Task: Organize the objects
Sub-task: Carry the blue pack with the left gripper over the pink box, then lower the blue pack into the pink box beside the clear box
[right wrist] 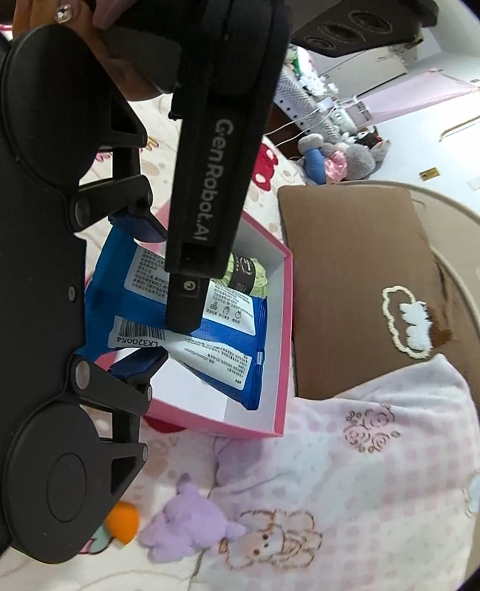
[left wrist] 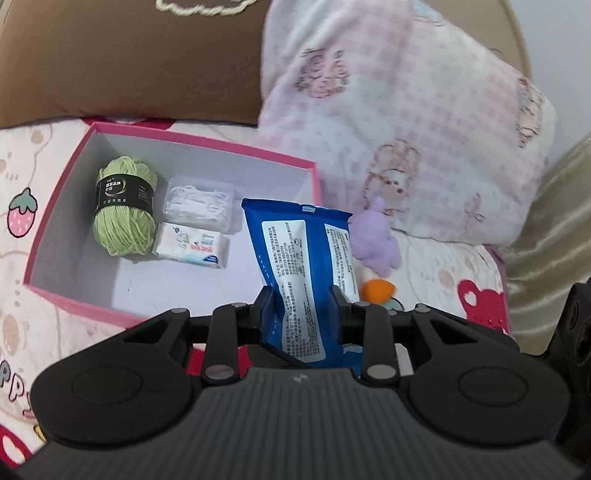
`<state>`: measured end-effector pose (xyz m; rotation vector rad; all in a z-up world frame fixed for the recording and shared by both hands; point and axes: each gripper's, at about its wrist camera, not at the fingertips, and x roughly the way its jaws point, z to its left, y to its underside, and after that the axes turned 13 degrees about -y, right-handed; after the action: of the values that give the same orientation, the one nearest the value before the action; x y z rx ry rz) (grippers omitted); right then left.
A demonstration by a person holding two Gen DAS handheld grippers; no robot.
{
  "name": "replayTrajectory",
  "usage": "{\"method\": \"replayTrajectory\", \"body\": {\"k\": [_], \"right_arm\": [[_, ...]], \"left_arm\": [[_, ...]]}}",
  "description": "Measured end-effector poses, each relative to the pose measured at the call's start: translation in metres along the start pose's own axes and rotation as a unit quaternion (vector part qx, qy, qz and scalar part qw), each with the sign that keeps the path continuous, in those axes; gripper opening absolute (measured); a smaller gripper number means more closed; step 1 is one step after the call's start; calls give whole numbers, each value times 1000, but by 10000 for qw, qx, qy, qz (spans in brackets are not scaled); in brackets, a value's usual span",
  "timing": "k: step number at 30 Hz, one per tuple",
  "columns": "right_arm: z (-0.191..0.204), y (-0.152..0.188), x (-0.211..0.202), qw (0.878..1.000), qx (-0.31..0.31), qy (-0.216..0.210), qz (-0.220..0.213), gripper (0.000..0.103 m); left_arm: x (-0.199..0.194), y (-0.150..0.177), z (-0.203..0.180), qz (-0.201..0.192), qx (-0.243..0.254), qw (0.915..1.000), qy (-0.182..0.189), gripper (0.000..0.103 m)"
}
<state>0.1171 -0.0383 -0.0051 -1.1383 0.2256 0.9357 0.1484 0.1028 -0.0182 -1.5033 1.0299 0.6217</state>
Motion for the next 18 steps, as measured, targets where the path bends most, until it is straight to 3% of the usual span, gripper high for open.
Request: {"method": "replayTrajectory", "body": {"k": [6, 11, 14, 18], "right_arm": [[-20, -16, 35, 9992, -24, -146, 367, 68], [-39, -29, 46, 9984, 75, -339, 447, 67], [-44, -36, 55, 9985, 83, -189, 511, 67], [-45, -41, 74, 9973, -57, 346, 643, 66]], "left_arm": [[46, -26, 28, 469, -342, 9981, 201, 28], [64, -35, 39, 454, -432, 9974, 362, 28], [77, -43, 43, 431, -446, 9970, 454, 28], [100, -54, 40, 368, -392, 9974, 487, 28]]}}
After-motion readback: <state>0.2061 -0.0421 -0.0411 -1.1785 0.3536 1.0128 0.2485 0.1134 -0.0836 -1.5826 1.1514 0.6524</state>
